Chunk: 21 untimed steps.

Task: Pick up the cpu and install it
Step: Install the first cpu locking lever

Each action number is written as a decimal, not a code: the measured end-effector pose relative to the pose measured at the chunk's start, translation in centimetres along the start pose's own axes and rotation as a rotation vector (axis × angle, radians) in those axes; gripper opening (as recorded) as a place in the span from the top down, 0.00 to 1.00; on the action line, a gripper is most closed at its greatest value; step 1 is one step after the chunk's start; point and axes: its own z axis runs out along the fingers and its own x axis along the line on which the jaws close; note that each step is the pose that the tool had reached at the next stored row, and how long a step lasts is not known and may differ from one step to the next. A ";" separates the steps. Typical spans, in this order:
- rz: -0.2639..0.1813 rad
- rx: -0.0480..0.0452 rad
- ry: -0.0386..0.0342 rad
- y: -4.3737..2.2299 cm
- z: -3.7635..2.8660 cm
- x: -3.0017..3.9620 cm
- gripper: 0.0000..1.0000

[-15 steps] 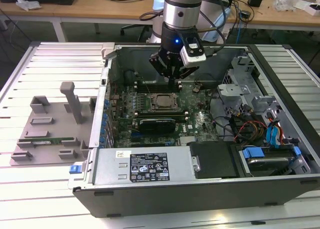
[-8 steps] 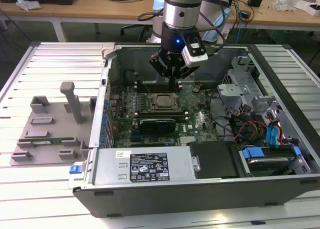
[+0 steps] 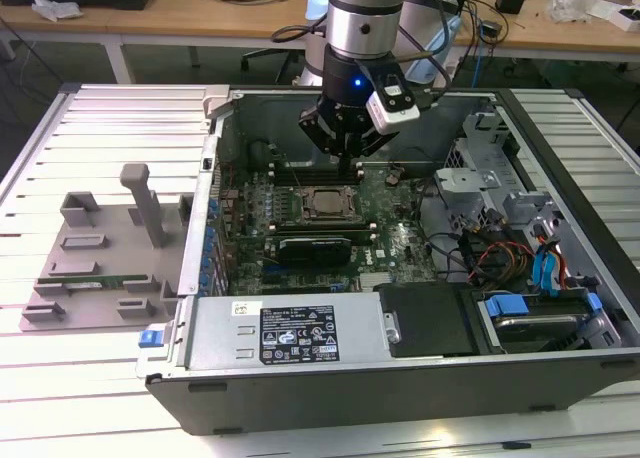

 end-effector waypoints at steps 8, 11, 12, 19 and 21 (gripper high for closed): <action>-0.062 -0.0001 -0.0047 0.00 0.00 0.00 0.89; -0.079 0.0000 -0.0058 0.00 0.00 0.00 0.89; -0.088 0.0000 -0.0065 0.00 0.00 0.00 0.89; -0.137 -0.0001 -0.0101 0.00 0.00 0.00 0.89; -0.146 0.0000 -0.0108 0.00 0.00 0.00 0.89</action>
